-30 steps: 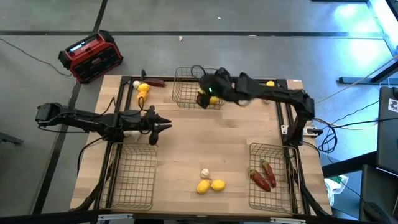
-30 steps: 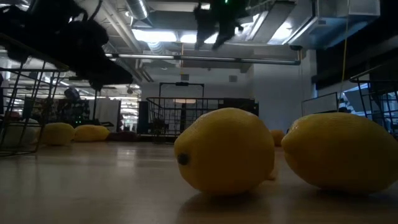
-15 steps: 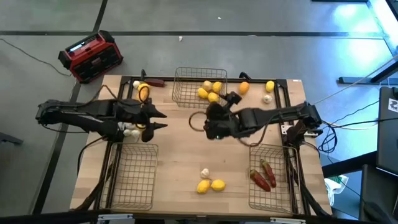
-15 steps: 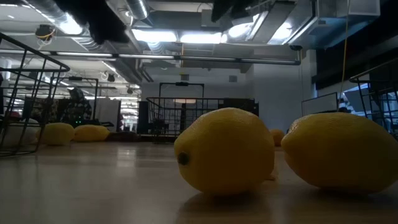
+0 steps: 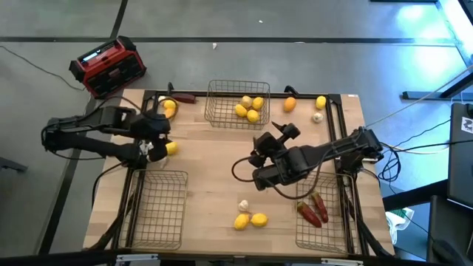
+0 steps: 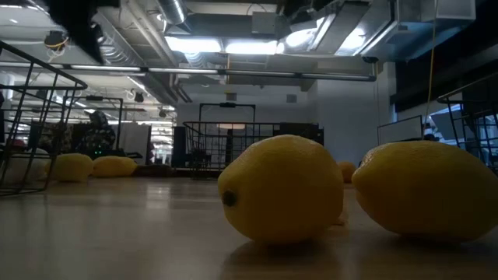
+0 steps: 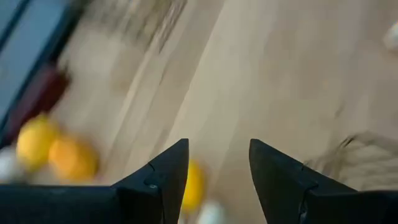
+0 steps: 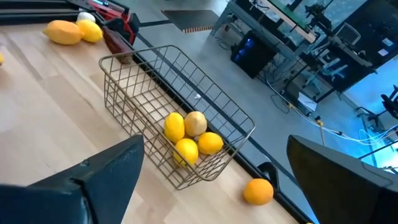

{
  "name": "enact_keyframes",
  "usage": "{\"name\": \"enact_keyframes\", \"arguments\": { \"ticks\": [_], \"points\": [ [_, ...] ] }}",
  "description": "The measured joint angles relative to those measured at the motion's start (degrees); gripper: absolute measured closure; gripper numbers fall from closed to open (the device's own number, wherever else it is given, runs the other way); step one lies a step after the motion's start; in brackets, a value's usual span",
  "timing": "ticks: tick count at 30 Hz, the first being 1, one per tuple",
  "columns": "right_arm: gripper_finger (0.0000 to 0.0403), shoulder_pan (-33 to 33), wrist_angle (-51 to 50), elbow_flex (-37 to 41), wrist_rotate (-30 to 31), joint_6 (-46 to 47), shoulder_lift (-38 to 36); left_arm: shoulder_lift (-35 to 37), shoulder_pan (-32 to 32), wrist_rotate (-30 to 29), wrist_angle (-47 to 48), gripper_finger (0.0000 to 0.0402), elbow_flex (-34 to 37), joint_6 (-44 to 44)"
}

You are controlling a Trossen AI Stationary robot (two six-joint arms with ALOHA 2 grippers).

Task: Sort produce into baskets
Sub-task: Put the lemon into the top wire basket

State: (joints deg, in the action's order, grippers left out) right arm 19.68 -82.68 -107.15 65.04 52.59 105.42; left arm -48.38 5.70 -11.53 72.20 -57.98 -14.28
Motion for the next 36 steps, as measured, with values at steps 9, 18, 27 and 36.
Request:
{"name": "enact_keyframes", "arguments": {
  "ticks": [9,18,27,36],
  "points": [
    [0.0013,-0.2,0.5,0.0,-0.1,0.1,1.8,-12.4,4.3,0.0,12.8,0.0247,0.1,0.2],
    [0.0013,-0.2,-0.1,0.0,-1.6,0.0,2.6,-18.2,7.3,0.0,12.7,0.0247,2.8,6.5],
    [0.0013,-0.2,-0.1,0.0,-1.2,-0.3,2.6,-18.4,12.3,0.4,11.1,0.0247,8.1,10.0],
    [0.0013,-0.2,0.0,0.0,-1.0,-0.3,2.6,-22.5,18.7,0.4,10.6,0.0247,10.1,13.0]
  ]
}}
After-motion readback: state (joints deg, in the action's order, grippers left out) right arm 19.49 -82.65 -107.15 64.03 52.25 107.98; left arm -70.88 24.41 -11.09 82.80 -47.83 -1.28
